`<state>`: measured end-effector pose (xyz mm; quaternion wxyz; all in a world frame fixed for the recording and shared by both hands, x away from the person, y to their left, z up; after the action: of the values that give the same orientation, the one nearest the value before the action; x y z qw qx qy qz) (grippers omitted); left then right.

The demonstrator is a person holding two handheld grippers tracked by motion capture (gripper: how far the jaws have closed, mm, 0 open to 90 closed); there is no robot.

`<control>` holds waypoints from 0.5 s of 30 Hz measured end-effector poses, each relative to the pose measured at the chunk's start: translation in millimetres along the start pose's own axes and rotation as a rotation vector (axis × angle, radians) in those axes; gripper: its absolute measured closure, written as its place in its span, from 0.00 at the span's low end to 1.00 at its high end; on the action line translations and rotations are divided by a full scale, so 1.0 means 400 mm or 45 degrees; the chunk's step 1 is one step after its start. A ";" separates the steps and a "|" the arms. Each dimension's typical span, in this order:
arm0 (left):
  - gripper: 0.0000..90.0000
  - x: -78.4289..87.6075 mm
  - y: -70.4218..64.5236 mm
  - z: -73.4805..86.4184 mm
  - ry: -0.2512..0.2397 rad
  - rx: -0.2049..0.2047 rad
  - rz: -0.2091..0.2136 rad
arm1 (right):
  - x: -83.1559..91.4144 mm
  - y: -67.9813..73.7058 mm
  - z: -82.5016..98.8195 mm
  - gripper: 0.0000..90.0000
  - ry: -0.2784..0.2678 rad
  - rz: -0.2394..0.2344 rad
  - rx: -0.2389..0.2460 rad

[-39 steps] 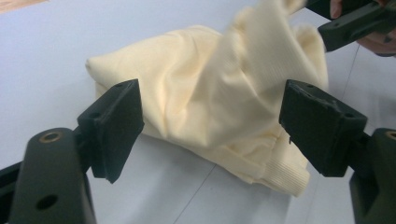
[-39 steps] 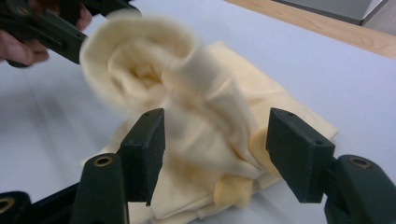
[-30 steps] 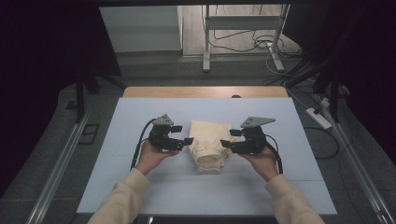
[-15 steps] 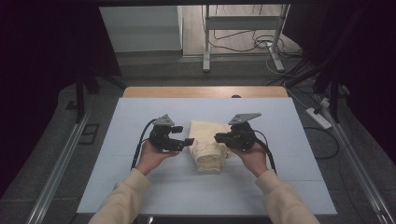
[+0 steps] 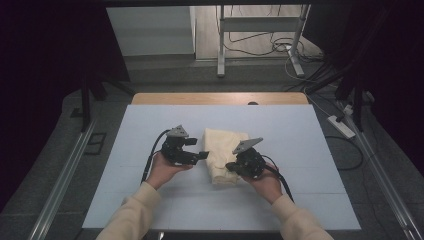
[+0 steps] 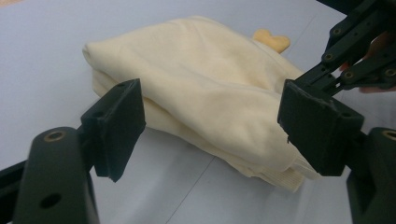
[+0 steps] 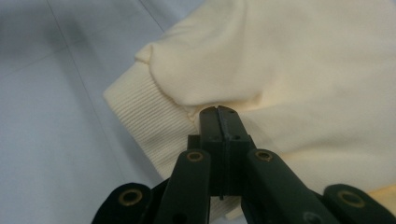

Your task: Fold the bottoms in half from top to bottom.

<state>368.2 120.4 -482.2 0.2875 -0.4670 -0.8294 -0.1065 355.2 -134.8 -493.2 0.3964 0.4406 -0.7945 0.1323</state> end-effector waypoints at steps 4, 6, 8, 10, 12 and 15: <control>0.26 -0.001 -0.004 0.000 0.005 -0.009 0.004 | -0.009 0.001 0.008 0.99 -0.009 0.015 0.005; 0.26 0.000 -0.004 0.001 0.008 -0.008 0.007 | -0.013 0.004 0.010 0.99 -0.015 0.026 0.014; 0.26 0.000 -0.003 0.003 0.009 -0.005 0.011 | -0.013 0.004 0.010 0.99 -0.014 0.027 0.018; 0.26 0.002 -0.002 0.003 0.005 -0.002 0.011 | -0.013 0.001 0.012 0.99 -0.019 0.019 0.001; 0.26 0.005 -0.003 0.003 0.000 -0.006 0.009 | -0.013 0.000 0.013 0.99 -0.028 0.012 -0.009; 0.26 0.007 -0.003 0.003 0.000 -0.004 0.008 | -0.013 0.002 0.014 0.99 -0.037 0.014 -0.007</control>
<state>365.7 122.4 -481.6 0.2871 -0.4700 -0.8278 -0.1070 353.3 -134.3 -500.5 0.3852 0.4370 -0.8029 0.1261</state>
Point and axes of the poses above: each handheld gripper's, and its own axes: x roughly backward along the jaws, z roughly out of its underside, y roughly to its left, the point moved 1 cm from there along -x, roughly forward along the jaws, and after that the axes turned 8 degrees about -x, right-handed, at the moved point
